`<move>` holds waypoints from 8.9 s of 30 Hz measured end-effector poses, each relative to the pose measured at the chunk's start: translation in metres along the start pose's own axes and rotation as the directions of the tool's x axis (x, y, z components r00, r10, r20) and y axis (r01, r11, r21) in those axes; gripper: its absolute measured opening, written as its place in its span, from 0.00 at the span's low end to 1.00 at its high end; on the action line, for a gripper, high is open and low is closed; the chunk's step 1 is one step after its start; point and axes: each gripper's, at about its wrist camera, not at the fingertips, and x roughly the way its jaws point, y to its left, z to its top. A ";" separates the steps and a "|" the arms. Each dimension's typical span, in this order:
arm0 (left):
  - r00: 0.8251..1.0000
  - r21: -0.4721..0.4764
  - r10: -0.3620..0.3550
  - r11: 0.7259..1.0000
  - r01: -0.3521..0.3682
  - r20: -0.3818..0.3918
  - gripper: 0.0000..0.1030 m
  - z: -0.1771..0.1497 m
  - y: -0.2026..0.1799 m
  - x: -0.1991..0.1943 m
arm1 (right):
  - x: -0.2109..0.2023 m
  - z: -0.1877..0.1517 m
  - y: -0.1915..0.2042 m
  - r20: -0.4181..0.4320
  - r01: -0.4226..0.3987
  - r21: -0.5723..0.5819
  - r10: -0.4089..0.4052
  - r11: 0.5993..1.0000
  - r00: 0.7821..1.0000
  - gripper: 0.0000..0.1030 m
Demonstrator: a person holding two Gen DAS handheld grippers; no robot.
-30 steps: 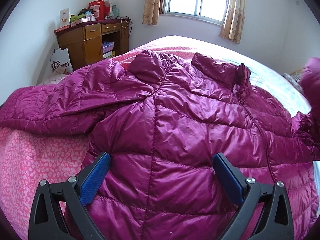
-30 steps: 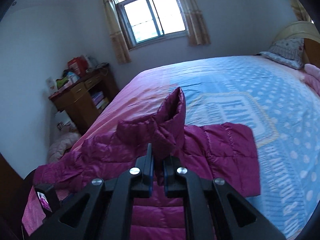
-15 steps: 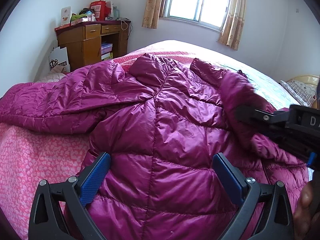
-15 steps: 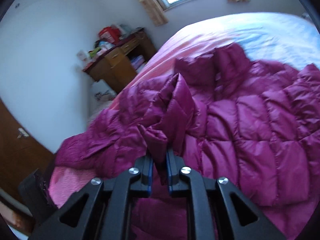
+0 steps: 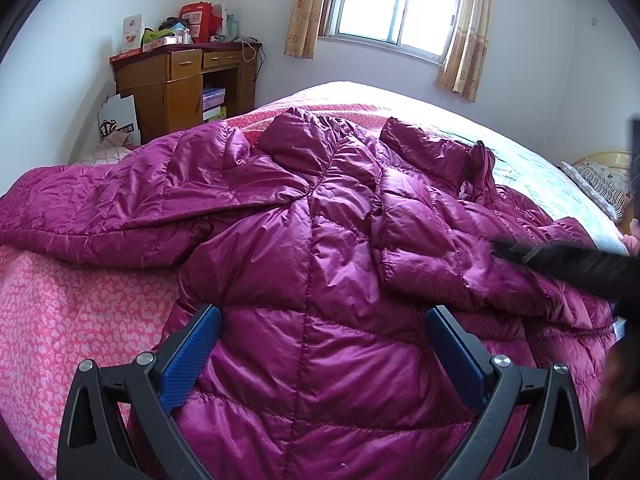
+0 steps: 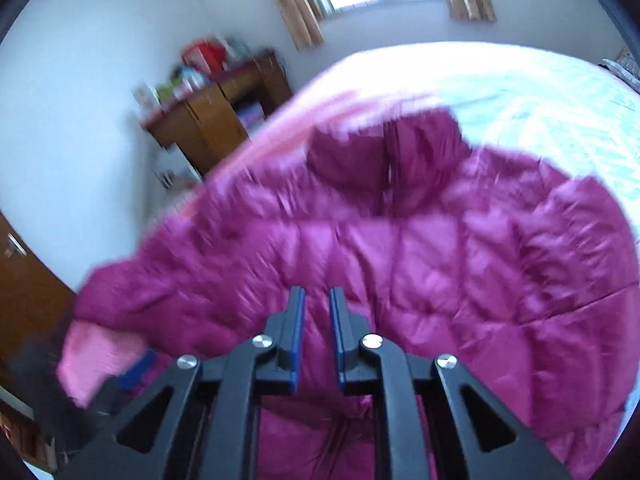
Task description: Fold large clothes
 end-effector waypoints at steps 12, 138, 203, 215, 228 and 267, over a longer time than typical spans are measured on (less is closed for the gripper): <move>1.000 0.007 0.011 1.000 -0.011 -0.004 0.99 -0.001 -0.003 0.001 | -0.065 0.005 -0.029 0.146 0.071 0.004 -0.071 0.997 0.987 0.18; 0.974 -0.019 0.197 0.980 -0.200 -0.109 0.78 0.030 0.029 0.019 | -0.106 -0.059 -0.068 0.136 0.256 0.079 -0.265 0.963 0.955 0.45; 0.999 -0.023 0.017 1.000 -0.015 0.047 0.79 0.118 -0.020 0.015 | -0.003 0.058 -0.158 0.144 0.103 0.320 -0.156 0.942 0.977 0.07; 0.984 0.202 0.099 0.977 -0.067 -0.148 0.80 0.162 -0.172 0.142 | -0.004 0.054 -0.160 0.162 0.071 0.330 -0.131 0.941 0.978 0.07; 0.946 -0.039 0.269 0.959 -0.280 -0.181 0.80 0.124 -0.025 0.128 | -0.004 0.051 -0.166 0.166 0.061 0.336 -0.123 0.940 0.979 0.07; 0.977 0.074 0.204 0.977 -0.199 -0.069 0.80 0.173 -0.086 0.121 | 0.032 0.077 -0.106 0.085 0.228 0.017 -0.229 0.973 0.970 0.19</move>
